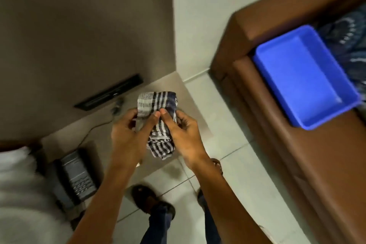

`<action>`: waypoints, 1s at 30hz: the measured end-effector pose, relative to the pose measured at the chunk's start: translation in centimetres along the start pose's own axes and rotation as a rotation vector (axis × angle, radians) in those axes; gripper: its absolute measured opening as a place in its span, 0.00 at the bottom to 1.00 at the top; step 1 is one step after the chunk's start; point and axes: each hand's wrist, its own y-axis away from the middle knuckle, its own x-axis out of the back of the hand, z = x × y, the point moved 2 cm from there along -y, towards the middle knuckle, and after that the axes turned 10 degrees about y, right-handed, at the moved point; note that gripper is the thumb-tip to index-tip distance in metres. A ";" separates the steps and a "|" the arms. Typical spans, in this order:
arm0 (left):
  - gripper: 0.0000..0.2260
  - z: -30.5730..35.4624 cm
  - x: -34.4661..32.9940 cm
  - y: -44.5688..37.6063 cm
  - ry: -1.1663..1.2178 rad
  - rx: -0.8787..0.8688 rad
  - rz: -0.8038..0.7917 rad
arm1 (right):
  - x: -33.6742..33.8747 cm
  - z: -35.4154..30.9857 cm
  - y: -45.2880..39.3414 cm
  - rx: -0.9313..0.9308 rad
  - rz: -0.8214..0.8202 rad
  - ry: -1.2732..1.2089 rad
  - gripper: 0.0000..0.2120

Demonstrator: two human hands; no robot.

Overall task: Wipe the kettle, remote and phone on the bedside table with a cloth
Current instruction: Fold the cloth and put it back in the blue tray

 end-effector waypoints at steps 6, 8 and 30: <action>0.11 4.8 -15.9 -1.5 -0.191 -0.191 -0.236 | 15.8 -4.5 -2.1 0.050 0.265 -0.196 0.17; 0.13 5.1 -21.0 -1.8 -0.233 -0.227 -0.289 | 21.7 -4.8 -3.1 0.051 0.388 -0.245 0.17; 0.34 2.8 -38.7 -4.8 -0.718 -0.466 -0.432 | 50.5 1.4 -14.4 -0.433 0.815 0.534 0.44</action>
